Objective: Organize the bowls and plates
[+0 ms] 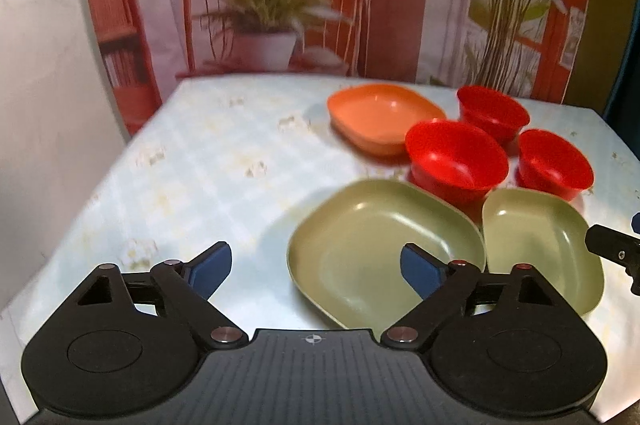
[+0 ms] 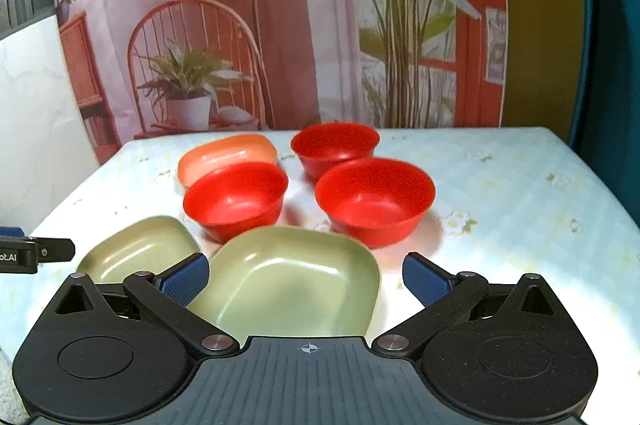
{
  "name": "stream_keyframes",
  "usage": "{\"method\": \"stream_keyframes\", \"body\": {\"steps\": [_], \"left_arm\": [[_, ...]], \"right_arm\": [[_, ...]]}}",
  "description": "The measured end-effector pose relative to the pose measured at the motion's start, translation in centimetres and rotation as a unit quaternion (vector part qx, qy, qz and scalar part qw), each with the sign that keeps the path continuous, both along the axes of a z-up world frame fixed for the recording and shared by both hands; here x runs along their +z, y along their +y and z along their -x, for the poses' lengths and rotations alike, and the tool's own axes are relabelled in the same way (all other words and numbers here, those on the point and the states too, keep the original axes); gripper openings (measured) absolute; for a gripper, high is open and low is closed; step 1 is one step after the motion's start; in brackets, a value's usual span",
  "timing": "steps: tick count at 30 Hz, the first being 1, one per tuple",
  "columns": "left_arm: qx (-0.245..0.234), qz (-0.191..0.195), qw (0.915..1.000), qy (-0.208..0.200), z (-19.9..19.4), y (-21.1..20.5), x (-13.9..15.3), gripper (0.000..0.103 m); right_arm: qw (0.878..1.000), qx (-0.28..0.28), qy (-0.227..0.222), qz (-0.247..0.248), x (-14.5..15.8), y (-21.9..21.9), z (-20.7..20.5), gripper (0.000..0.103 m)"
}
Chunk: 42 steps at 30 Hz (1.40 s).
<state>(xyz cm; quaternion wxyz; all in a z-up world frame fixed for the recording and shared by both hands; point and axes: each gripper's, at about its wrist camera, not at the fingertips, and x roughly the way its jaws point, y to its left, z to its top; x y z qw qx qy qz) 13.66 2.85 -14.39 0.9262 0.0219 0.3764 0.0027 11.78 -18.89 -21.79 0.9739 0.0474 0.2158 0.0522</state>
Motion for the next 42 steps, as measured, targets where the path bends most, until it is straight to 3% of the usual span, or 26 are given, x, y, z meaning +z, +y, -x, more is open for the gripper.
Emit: {"method": "stream_keyframes", "body": {"steps": [4,10,14,18,21,26,29,39,42], "left_arm": [[-0.005,0.029,0.9994,0.016,-0.2,0.4,-1.1,0.083],[0.007,0.048,0.9983,0.033,-0.2,0.4,-1.9,0.080],[-0.005,0.099,0.9942,0.041,-0.1,0.8,-2.0,0.080],[-0.012,0.072,0.9963,0.045,-0.2,0.1,-2.1,0.080],[-0.011,0.082,0.9950,0.057,-0.4,0.2,-2.6,0.079],[0.004,0.106,0.9910,0.082,-0.8,1.2,-3.5,0.061],[0.009,0.128,0.9876,0.091,-0.9,1.9,-4.0,0.057],[0.012,0.148,0.9837,0.102,-1.1,2.9,-4.9,0.042],[0.016,0.162,0.9811,0.105,-1.1,3.6,-5.2,0.033]], "right_arm": [[1.000,0.001,0.010,0.002,-0.8,0.1,-0.3,0.097],[1.000,0.009,0.024,0.008,-1.6,0.1,-0.6,0.085],[0.999,0.017,0.030,0.003,-1.7,0.2,-1.0,0.079],[0.999,0.024,0.029,-0.008,-1.8,0.2,-1.1,0.073],[0.999,0.033,0.031,-0.007,-1.8,0.4,-1.2,0.069],[0.998,0.051,0.036,-0.001,-1.6,0.9,-1.6,0.060],[0.997,0.074,0.038,0.006,-1.2,1.7,-1.9,0.058],[0.984,0.161,0.056,0.041,-0.7,6.4,-4.7,0.047],[0.981,0.178,0.055,0.051,-0.4,7.8,-5.7,0.046]]}}
